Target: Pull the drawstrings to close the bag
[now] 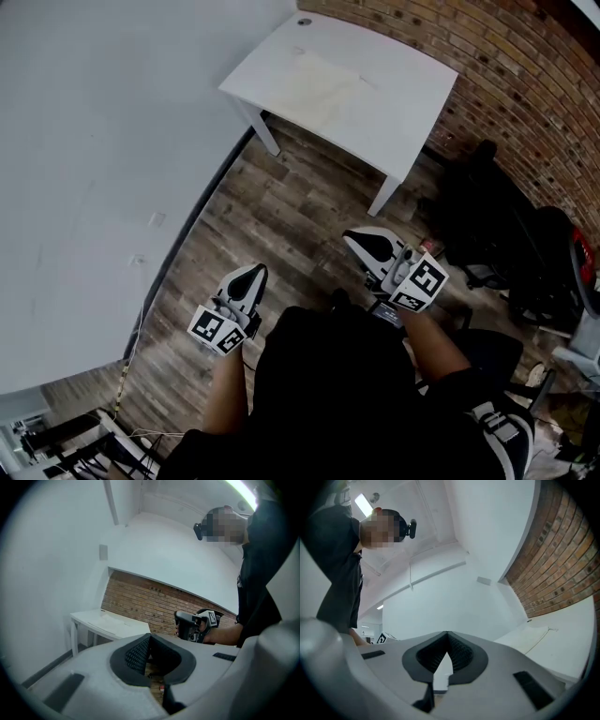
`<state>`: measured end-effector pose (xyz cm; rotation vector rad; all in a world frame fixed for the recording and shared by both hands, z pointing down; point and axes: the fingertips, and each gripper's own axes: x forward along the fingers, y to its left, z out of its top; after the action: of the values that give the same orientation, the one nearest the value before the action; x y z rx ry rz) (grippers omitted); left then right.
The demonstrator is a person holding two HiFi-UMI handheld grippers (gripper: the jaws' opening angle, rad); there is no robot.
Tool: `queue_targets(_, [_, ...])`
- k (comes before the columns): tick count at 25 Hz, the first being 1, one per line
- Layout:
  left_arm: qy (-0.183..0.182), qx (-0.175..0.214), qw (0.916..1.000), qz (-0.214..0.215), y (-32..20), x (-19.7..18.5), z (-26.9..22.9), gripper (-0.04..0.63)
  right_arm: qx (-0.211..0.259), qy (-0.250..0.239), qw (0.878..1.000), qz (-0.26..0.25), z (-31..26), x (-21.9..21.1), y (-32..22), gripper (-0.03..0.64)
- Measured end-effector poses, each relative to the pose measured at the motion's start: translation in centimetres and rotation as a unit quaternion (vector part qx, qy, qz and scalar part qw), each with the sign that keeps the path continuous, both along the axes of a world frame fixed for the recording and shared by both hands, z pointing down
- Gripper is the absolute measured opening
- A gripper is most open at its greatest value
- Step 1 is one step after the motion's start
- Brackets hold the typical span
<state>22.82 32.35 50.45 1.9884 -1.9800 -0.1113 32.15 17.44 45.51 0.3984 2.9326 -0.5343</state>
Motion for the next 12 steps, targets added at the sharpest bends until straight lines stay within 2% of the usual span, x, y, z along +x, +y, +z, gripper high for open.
queue_targets(4, [0.008,-0.001,0.9999,0.010,-2.1,-2.9,0.8,0.002,-0.007,0.014,1.000,0.000,1.2,-2.9,-1.5,0.005])
queue_targets(8, [0.013,0.012,0.9998,0.010,-4.7,-8.0,1.5,0.002,-0.001,0.019,1.000,0.004,1.7,-6.6,-3.1,0.005])
queue_targets(12, [0.014,0.026,0.9987,0.042,-8.3,-13.5,1.1,0.002,-0.010,0.007,1.000,0.024,0.8,-11.2,-5.6,0.006])
